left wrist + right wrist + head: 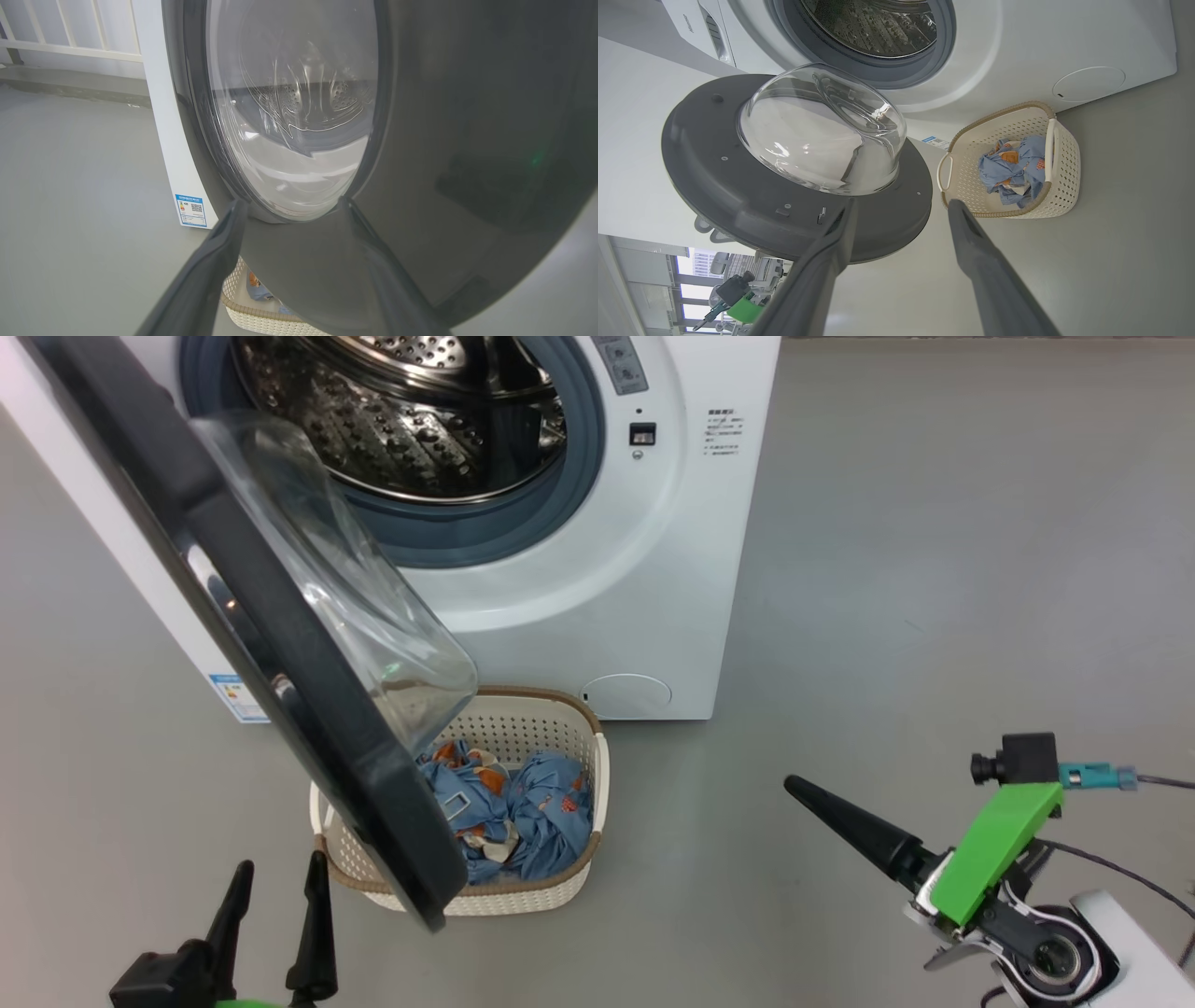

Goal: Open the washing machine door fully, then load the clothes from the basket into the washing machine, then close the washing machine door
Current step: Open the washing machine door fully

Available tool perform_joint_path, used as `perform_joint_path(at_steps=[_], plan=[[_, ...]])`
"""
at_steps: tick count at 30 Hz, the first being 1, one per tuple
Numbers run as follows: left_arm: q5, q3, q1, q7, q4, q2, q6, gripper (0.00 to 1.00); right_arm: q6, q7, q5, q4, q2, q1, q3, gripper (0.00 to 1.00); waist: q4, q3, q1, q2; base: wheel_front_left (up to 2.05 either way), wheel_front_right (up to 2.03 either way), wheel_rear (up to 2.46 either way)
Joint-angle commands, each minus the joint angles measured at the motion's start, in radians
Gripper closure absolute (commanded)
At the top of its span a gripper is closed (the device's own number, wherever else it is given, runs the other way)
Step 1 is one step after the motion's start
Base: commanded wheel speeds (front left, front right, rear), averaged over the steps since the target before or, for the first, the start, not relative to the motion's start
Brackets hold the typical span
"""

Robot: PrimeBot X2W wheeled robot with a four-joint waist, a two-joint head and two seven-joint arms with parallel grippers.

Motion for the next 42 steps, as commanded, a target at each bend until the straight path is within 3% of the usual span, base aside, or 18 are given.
perform_joint_path(at_steps=[1,10,23,30,32,42], plan=[[0.014,0.037,-0.007,-0.006,-0.029,0.018,-0.003,0.00,0.002,-0.022,-0.019,-0.024,-0.022,0.014,0.018,0.00,-0.008,-0.005,0.0000,0.0000,0.00,0.00,0.00],[0.017,0.052,0.010,-0.006,-0.033,0.018,-0.003,0.00,0.002,-0.170,-0.092,0.025,-0.080,0.064,0.073,0.00,-0.027,-0.018,0.0000,0.0000,0.00,0.00,0.00],[0.020,0.068,0.021,-0.006,-0.033,0.013,-0.003,0.00,0.002,-0.522,-0.194,0.095,-0.152,0.072,0.171,0.00,-0.028,-0.032,0.0000,0.0000,0.00,0.00,0.00],[0.022,0.070,0.020,-0.006,-0.033,0.012,-0.003,0.00,0.002,-0.643,-0.319,0.170,-0.176,0.055,0.237,0.00,-0.024,-0.034,0.0000,0.0000,0.00,0.00,0.00],[0.022,0.070,0.021,-0.006,-0.033,0.012,-0.003,0.00,0.002,-0.645,-0.339,0.180,-0.171,0.052,0.230,0.00,-0.024,-0.035,0.0000,0.0000,0.00,0.00,0.00],[0.025,0.075,0.019,-0.006,-0.038,0.010,-0.003,0.00,0.002,-0.647,-0.695,0.179,-0.047,0.123,-0.115,0.00,-0.020,-0.027,0.0000,0.0000,0.00,0.00,0.00]])
